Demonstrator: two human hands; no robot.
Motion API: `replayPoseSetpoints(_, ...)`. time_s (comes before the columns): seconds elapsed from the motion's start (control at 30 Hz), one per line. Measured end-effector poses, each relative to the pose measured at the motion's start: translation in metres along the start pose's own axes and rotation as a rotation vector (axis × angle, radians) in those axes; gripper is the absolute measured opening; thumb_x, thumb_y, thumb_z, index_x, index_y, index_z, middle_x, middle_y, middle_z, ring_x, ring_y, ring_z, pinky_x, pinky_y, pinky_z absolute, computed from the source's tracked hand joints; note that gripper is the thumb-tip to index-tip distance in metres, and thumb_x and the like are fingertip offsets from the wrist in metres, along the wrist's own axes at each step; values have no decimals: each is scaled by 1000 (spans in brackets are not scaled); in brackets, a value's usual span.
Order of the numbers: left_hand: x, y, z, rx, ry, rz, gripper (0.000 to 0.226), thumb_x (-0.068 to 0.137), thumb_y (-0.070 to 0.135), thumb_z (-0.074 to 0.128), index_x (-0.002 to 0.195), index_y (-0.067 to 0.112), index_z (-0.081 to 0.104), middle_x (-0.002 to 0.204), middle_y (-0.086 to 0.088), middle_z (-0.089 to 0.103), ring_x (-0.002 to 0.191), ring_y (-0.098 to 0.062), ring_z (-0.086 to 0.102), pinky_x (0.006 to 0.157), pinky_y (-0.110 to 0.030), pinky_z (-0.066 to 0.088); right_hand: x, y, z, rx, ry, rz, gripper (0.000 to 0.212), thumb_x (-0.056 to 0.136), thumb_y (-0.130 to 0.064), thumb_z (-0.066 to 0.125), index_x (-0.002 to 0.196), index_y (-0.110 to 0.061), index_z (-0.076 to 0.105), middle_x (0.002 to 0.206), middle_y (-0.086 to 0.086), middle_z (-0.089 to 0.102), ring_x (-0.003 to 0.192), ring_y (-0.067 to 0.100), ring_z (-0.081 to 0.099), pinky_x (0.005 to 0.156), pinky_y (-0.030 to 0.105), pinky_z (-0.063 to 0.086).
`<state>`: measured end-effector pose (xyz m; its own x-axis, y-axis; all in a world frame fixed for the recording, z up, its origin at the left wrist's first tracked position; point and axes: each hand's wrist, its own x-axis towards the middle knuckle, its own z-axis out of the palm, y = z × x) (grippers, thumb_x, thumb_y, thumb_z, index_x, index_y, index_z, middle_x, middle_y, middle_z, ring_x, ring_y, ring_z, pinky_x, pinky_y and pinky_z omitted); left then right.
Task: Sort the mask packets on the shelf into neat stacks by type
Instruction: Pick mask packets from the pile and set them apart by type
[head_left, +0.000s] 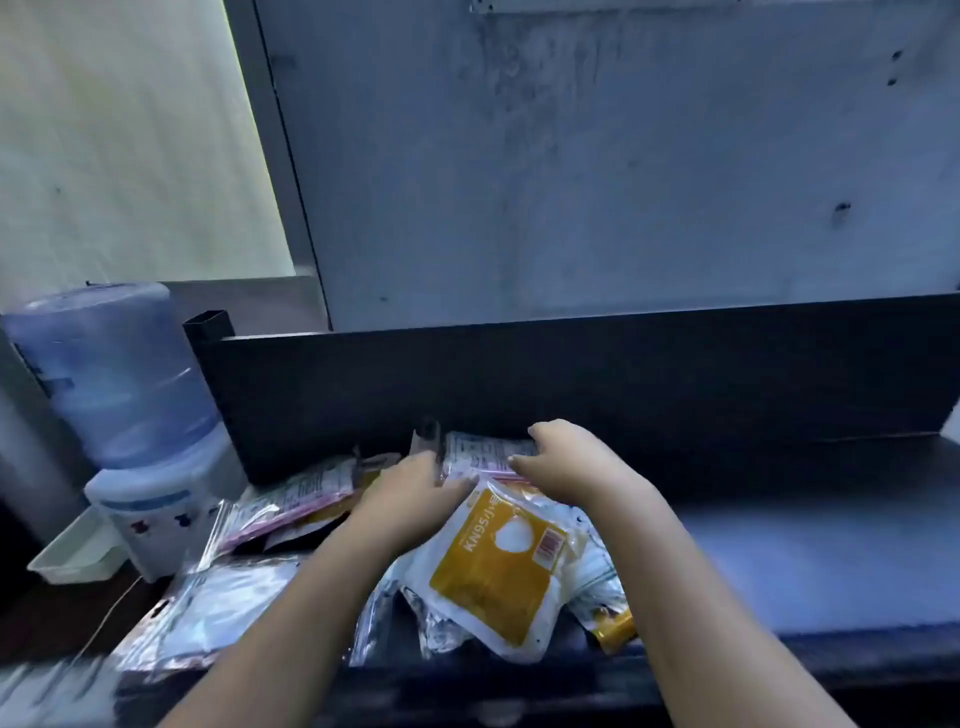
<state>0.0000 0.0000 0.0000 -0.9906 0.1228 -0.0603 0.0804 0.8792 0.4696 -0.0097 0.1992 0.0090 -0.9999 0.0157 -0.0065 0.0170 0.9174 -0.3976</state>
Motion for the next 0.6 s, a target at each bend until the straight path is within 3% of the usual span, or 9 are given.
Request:
replayPoseSetpoints(0.07, 2, 1, 7, 88, -22, -59, 67, 84, 78, 54, 116, 20, 56, 109, -1, 62, 102, -24, 60, 83, -39, 53, -5, 9, 6, -12, -5, 42, 34, 88, -45, 56, 109, -19, 62, 113, 1, 63, 96, 22, 63, 83, 43, 59)
replayPoseSetpoints(0.13, 0, 1, 14, 248, -18, -71, 79, 74, 86, 56, 110, 16, 60, 105, -2, 64, 99, -25, 61, 78, -37, 49, -11, 20, 15, -7, -37, 83, 26, 87, -37, 57, 104, -19, 61, 106, -1, 61, 94, 22, 62, 79, 39, 58)
replayPoseSetpoints(0.27, 1, -6, 28, 395, -27, -71, 108, 53, 94, 53, 134, 23, 61, 141, -7, 53, 132, -31, 48, 111, -48, 40, -17, 36, 27, 19, -84, 108, 11, 89, -13, 47, 97, -17, 52, 116, 5, 59, 97, 25, 57, 70, 35, 48)
replayPoseSetpoints(0.43, -9, -10, 43, 352, 18, -78, 105, 63, 80, 72, 149, 27, 45, 165, -7, 23, 151, -34, 22, 123, -49, 24, -22, 57, 38, 11, -44, 134, 18, 89, -12, 45, 105, -16, 54, 123, 5, 54, 102, 24, 55, 74, 36, 50)
replayPoseSetpoints(0.5, -12, -10, 46, 313, 47, -101, 99, 66, 76, 74, 148, 26, 47, 168, -7, 12, 154, -34, 13, 125, -48, 21, -24, 64, 39, 37, -54, 174, 19, 89, -17, 47, 106, -18, 54, 124, 2, 52, 100, 23, 56, 79, 37, 54)
replayPoseSetpoints(0.6, -16, -13, 53, 239, 124, -127, 91, 67, 74, 76, 139, 23, 56, 168, -5, 10, 152, -32, 13, 120, -44, 27, -27, 70, 38, 44, -39, 244, 38, 87, -32, 53, 123, -22, 55, 130, 1, 50, 110, 25, 55, 91, 42, 53)
